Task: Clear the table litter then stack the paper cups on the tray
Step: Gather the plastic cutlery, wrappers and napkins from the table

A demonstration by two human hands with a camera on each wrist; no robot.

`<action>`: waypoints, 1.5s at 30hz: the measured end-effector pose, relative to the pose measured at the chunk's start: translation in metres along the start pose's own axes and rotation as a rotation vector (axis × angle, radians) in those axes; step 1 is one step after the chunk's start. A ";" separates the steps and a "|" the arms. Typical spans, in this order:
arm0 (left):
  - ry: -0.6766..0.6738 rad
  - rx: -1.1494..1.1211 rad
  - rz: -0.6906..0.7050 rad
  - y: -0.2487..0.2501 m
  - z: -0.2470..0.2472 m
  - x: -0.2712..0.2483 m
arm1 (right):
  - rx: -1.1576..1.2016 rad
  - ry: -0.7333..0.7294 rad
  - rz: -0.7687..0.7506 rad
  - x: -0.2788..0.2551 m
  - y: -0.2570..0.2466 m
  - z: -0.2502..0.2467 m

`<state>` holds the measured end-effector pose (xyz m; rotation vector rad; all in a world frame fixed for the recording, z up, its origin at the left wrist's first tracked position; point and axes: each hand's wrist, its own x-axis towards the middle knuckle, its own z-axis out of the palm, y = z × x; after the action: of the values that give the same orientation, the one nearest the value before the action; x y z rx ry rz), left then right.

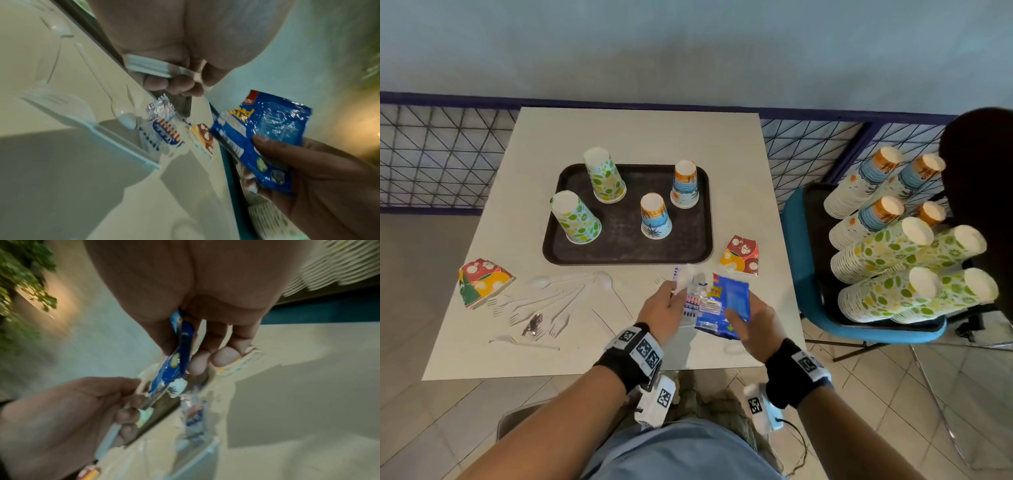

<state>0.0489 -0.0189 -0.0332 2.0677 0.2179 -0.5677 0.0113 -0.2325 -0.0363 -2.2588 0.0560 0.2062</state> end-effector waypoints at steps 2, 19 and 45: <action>-0.016 -0.220 -0.013 0.001 -0.009 0.000 | 0.132 -0.069 -0.018 0.013 -0.025 0.006; 0.077 -0.195 -0.079 -0.073 -0.098 0.009 | -0.645 -0.395 0.004 0.078 -0.024 0.070; -0.147 -0.278 -0.091 -0.065 -0.069 0.113 | -0.233 0.136 -0.226 0.091 -0.065 0.039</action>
<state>0.1455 0.0659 -0.1056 1.7467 0.2892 -0.7010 0.1028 -0.1581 -0.0266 -2.4858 -0.1586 -0.0659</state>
